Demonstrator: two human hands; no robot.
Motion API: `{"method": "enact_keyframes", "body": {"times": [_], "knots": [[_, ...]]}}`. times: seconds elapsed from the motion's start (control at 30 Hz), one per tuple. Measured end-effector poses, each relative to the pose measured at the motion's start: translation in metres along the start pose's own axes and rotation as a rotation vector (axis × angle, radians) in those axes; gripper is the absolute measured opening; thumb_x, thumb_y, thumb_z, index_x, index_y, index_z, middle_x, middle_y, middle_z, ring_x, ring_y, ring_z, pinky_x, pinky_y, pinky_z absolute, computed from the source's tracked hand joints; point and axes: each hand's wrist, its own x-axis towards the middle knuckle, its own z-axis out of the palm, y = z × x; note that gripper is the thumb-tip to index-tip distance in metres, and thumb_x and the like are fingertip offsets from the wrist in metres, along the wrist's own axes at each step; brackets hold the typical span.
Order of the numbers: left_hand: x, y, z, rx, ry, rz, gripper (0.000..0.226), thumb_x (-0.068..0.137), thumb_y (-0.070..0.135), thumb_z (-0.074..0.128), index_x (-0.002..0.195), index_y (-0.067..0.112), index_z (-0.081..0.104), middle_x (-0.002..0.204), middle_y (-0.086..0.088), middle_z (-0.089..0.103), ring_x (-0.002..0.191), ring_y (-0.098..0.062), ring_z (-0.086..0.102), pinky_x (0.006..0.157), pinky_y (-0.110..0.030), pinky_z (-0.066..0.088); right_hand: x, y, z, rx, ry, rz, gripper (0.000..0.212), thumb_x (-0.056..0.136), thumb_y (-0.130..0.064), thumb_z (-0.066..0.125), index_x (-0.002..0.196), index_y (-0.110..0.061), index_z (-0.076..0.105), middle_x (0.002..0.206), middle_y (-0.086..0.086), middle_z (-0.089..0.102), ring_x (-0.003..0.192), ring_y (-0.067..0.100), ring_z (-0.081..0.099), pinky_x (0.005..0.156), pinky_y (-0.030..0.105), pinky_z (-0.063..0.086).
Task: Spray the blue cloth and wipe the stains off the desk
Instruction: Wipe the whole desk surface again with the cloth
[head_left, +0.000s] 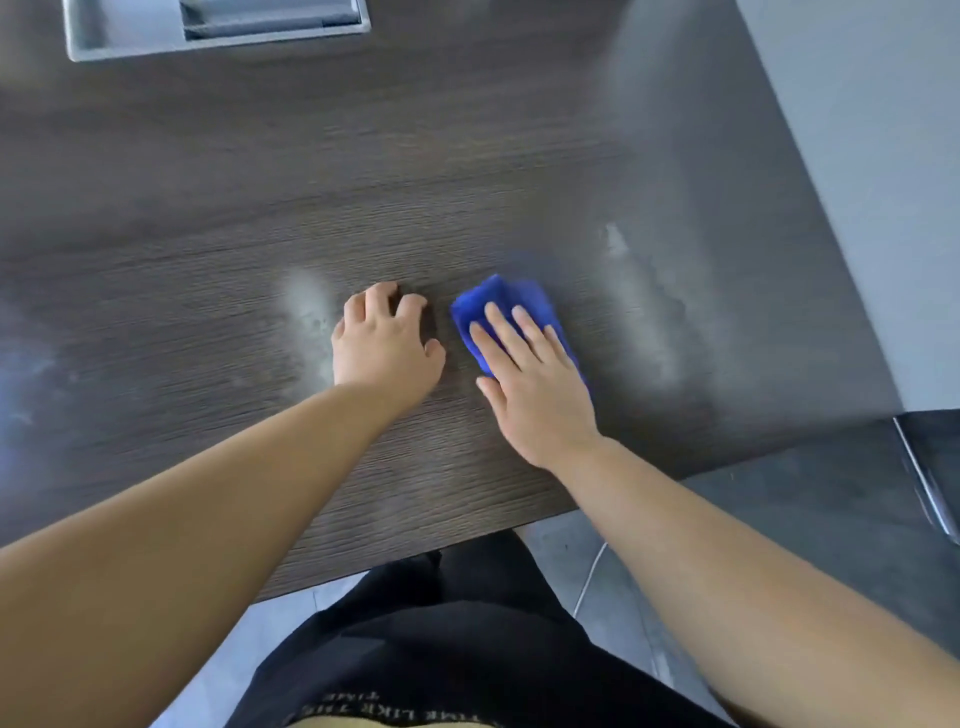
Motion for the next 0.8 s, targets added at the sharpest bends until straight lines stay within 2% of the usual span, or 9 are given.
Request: {"method": "enact_keyframes", "body": {"times": [0.1, 0.2, 0.27, 0.33, 0.4, 0.5, 0.57, 0.7, 0.8], "knots": [[0.002, -0.001, -0.002, -0.005, 0.017, -0.013, 0.046, 0.087, 0.033, 0.05, 0.132, 0.026, 0.044, 0.145, -0.003, 0.029, 0.132, -0.028, 0.023, 0.107, -0.042, 0.024, 0.01, 0.06, -0.012, -0.086, -0.003, -0.029, 0.054, 0.09, -0.034, 0.034, 0.139, -0.014, 0.044, 0.146, 0.01, 0.041, 0.131, 0.034, 0.042, 0.104, 0.052, 0.038], [0.008, 0.002, -0.005, -0.014, 0.017, -0.054, 0.044, 0.086, 0.034, 0.05, 0.129, 0.027, 0.046, 0.141, -0.002, 0.03, 0.13, -0.028, 0.025, 0.105, -0.041, 0.025, 0.042, 0.102, -0.025, 0.02, 0.009, 0.463, 0.052, 0.1, -0.031, 0.03, 0.149, -0.014, 0.022, 0.157, 0.007, 0.015, 0.143, 0.031, 0.015, 0.115, 0.048, 0.017], [0.013, 0.007, -0.005, -0.027, 0.028, -0.09, 0.042, 0.086, 0.034, 0.05, 0.127, 0.026, 0.047, 0.14, -0.002, 0.031, 0.129, -0.028, 0.026, 0.104, -0.041, 0.025, 0.062, 0.082, -0.022, 0.039, 0.036, 0.634, 0.054, 0.101, -0.032, 0.029, 0.151, -0.017, 0.012, 0.159, 0.003, 0.005, 0.145, 0.027, 0.005, 0.117, 0.044, 0.009], [0.018, 0.012, -0.003, -0.021, 0.049, -0.099, 0.041, 0.086, 0.034, 0.051, 0.125, 0.025, 0.048, 0.139, -0.002, 0.031, 0.128, -0.028, 0.025, 0.105, -0.041, 0.024, 0.063, 0.043, -0.012, 0.036, 0.055, 0.479, 0.055, 0.099, -0.033, 0.034, 0.15, -0.016, 0.019, 0.158, 0.005, 0.014, 0.144, 0.028, 0.013, 0.115, 0.046, 0.014], [0.023, 0.015, -0.003, 0.01, 0.078, -0.069, 0.04, 0.085, 0.033, 0.052, 0.124, 0.023, 0.049, 0.139, -0.002, 0.029, 0.129, -0.028, 0.022, 0.106, -0.04, 0.021, 0.044, 0.017, -0.005, 0.018, 0.042, 0.123, 0.053, 0.094, -0.033, 0.035, 0.144, -0.016, 0.036, 0.152, 0.007, 0.032, 0.139, 0.03, 0.031, 0.111, 0.048, 0.026], [0.038, 0.014, -0.009, 0.023, 0.113, -0.051, 0.047, 0.083, 0.033, 0.054, 0.128, 0.023, 0.046, 0.143, -0.004, 0.026, 0.132, -0.029, 0.018, 0.109, -0.041, 0.018, 0.036, 0.055, -0.015, -0.052, -0.088, -0.234, 0.052, 0.09, -0.033, 0.035, 0.139, -0.018, 0.044, 0.146, 0.004, 0.042, 0.133, 0.028, 0.041, 0.106, 0.046, 0.034], [0.047, 0.009, -0.014, 0.026, 0.081, -0.068, 0.059, 0.08, 0.039, 0.058, 0.134, 0.028, 0.038, 0.145, -0.004, 0.024, 0.134, -0.03, 0.017, 0.111, -0.044, 0.018, 0.055, 0.097, -0.021, -0.077, -0.025, -0.141, 0.051, 0.093, -0.032, 0.035, 0.141, -0.016, 0.041, 0.148, 0.007, 0.039, 0.134, 0.031, 0.039, 0.107, 0.051, 0.035], [0.053, 0.004, -0.019, 0.019, -0.018, -0.114, 0.077, 0.069, 0.054, 0.068, 0.136, 0.041, 0.032, 0.145, -0.001, 0.02, 0.134, -0.029, 0.014, 0.109, -0.048, 0.018, 0.108, 0.093, -0.028, 0.007, 0.006, 0.42, 0.054, 0.101, -0.03, 0.031, 0.15, -0.019, 0.014, 0.159, 0.002, 0.007, 0.145, 0.026, 0.007, 0.117, 0.044, 0.01], [0.054, 0.004, -0.021, 0.026, -0.035, -0.126, 0.082, 0.066, 0.057, 0.071, 0.136, 0.042, 0.033, 0.144, 0.0, 0.021, 0.133, -0.028, 0.016, 0.108, -0.047, 0.019, 0.104, 0.042, -0.015, 0.026, 0.013, 0.23, 0.054, 0.098, -0.032, 0.036, 0.149, -0.017, 0.022, 0.157, 0.004, 0.017, 0.144, 0.028, 0.016, 0.115, 0.046, 0.015]]}}
